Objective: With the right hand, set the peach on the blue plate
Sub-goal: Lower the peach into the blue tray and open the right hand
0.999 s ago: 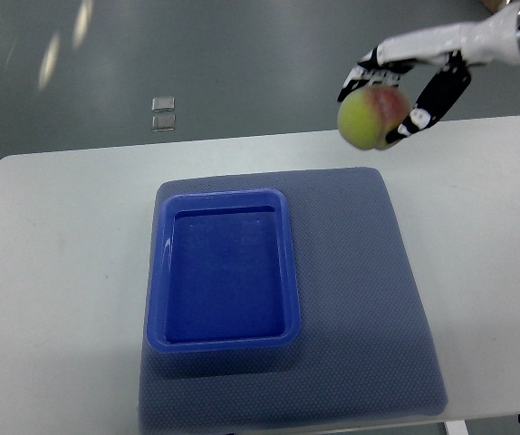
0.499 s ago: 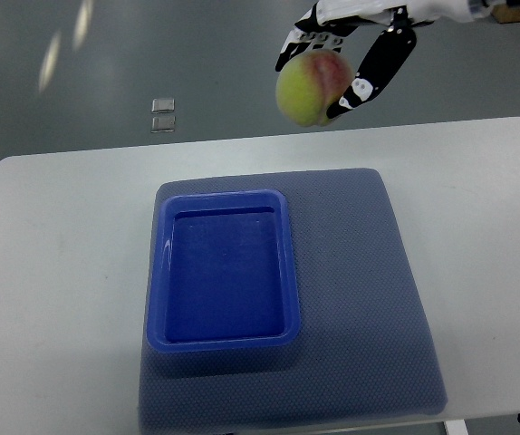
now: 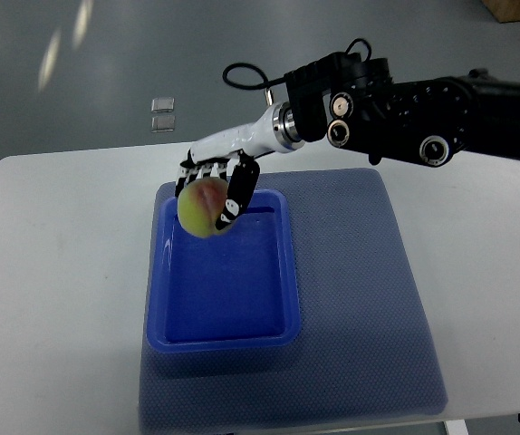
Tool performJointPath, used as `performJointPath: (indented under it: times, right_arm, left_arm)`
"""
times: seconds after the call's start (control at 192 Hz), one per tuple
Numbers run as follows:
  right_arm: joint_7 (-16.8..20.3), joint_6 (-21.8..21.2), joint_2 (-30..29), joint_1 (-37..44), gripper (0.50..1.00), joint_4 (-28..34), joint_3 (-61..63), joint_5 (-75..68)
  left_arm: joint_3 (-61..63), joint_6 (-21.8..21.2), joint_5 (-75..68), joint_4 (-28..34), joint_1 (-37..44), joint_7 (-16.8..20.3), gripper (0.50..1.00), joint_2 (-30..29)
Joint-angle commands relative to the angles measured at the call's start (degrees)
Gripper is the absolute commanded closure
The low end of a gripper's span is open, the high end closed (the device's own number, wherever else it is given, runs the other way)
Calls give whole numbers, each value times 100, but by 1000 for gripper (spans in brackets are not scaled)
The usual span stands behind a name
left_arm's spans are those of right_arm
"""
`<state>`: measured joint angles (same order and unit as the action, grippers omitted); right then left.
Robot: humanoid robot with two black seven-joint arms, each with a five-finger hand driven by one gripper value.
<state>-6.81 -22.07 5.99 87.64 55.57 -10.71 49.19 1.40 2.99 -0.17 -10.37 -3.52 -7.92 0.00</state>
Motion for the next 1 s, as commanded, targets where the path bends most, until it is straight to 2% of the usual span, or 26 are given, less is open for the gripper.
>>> performJointPath:
  times: [0.0,0.125,0.286,0.51,0.515,0.578,0.63,0.635,0.749,0.78,0.817,0.869,0.874,0.911,0.937,0.983,0.989,0.994]
  right_arm:
    - [13,27,-273,-283,983,-134,7,153]
    - [22,238,-589,-651,983,-292,-2,372]
    - [22,344,-599,-784,983,-433,-2,425]
    - [22,396,-599,-1003,946,-662,-10,654]
    - [14,405,-599,-1038,928,-723,-10,741]
    - [14,414,-599,-1074,893,-776,-10,786]
    - [13,414,-599,-1074,893,-776,-10,786]
    - [22,414,-599,-1143,859,-811,-10,794]
    - [13,414,-599,-1179,848,-873,-10,794]
    - [13,414,-599,-1188,826,-899,-10,794]
    - [22,414,-599,-1205,771,-943,-10,803]
    - [22,414,-599,-1206,771,-943,-10,803]
    - [22,397,-599,-1240,712,-987,-10,821]
    - [22,388,-599,-1250,689,-1013,-10,838]
    - [22,388,-599,-1250,654,-1013,-10,847]
    - [22,388,-599,-1250,654,-1013,-10,847]
    - [22,362,-599,-1250,598,-1013,7,847]
    - [22,361,-599,-1250,597,-1013,7,847]
  left_arm:
    - [1,0,-1,0,-8,-8,500,0]
    - [9,0,-1,0,1,-8,500,0]
    - [9,0,-1,0,1,1,500,0]
    - [9,0,8,0,1,-8,500,0]
    - [9,0,8,0,1,-8,500,0]
    - [9,0,-1,0,1,-8,500,0]
    - [9,0,-1,0,1,-8,500,0]
    - [9,0,-1,0,1,-8,500,0]
    - [9,0,-1,0,1,-8,500,0]
    - [9,0,-1,0,1,1,500,0]
    - [9,0,-1,0,1,1,500,0]
    - [9,0,-1,0,1,1,500,0]
    - [18,0,-1,0,1,1,500,0]
    - [18,0,-1,0,1,-8,500,0]
    - [18,0,-1,0,1,-8,500,0]
    - [18,0,-1,0,1,-8,500,0]
    - [9,0,-1,0,1,1,500,0]
    - [9,0,-1,0,1,1,500,0]
